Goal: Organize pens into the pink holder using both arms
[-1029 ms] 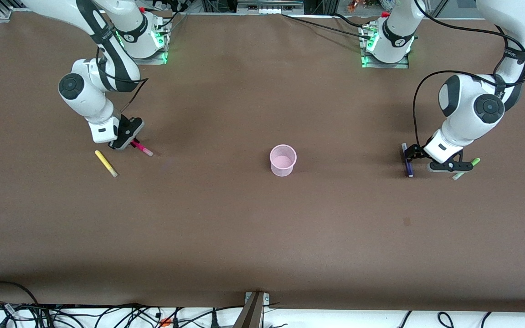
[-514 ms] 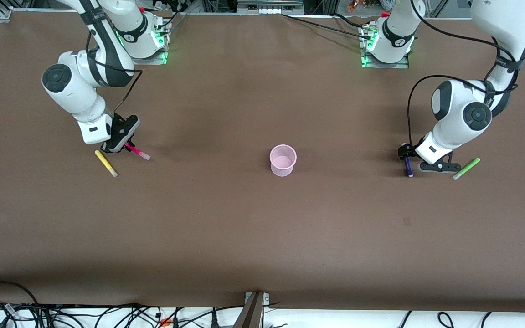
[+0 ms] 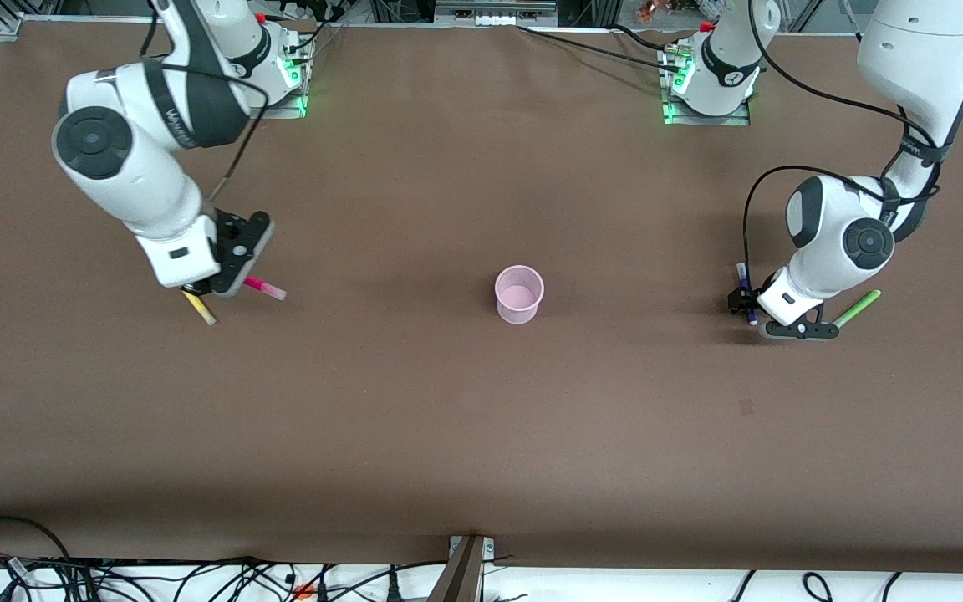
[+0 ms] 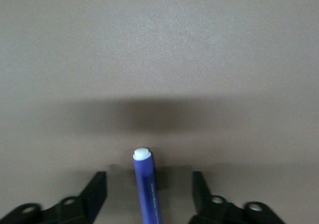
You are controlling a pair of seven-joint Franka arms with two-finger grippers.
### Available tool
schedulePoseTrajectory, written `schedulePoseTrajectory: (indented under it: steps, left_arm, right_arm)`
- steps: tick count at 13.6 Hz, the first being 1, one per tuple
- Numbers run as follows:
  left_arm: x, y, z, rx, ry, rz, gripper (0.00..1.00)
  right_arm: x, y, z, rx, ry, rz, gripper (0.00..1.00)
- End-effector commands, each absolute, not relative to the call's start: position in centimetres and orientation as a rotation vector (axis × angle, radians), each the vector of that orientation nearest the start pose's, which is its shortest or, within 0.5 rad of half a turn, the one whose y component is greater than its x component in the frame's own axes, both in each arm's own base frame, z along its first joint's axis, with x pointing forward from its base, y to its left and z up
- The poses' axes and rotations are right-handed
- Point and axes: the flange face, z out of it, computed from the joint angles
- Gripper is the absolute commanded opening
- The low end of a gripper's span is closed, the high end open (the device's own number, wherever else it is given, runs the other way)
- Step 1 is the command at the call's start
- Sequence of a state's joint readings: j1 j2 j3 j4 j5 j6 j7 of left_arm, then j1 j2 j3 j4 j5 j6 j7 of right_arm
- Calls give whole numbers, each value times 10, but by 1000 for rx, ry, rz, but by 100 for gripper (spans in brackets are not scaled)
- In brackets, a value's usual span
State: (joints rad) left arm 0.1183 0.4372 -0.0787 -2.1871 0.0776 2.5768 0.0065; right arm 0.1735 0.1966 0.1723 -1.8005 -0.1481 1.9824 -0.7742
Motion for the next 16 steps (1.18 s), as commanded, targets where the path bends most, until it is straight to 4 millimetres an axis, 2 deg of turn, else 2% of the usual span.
schedulePoseTrajectory:
  steps: [1, 4, 5, 8, 10, 12, 16]
  left_arm:
    - [559, 26, 175, -3129, 59, 76, 53]
    - [558, 26, 170, -3130, 59, 90, 42]
    - [558, 26, 170, -3130, 59, 90, 35]
    - [558, 25, 170, -3130, 61, 92, 0]
    - [558, 25, 170, -3130, 59, 92, 0]
    - [559, 25, 173, -3129, 59, 85, 0]
    - [567, 27, 196, -3125, 45, 78, 0]
  right_arm:
    - [593, 280, 440, -2731, -1810, 58, 0]
    - [586, 376, 431, -2796, -1696, 8, 0]
    - [583, 403, 429, -2822, -1670, -22, 0]
    - [575, 468, 410, -2879, -1587, -112, 0]
    - [577, 489, 400, -2890, -1597, -163, 0]
    - [567, 511, 392, -2868, -1623, -225, 0]
    - [524, 558, 364, -2845, -1941, -272, 0]
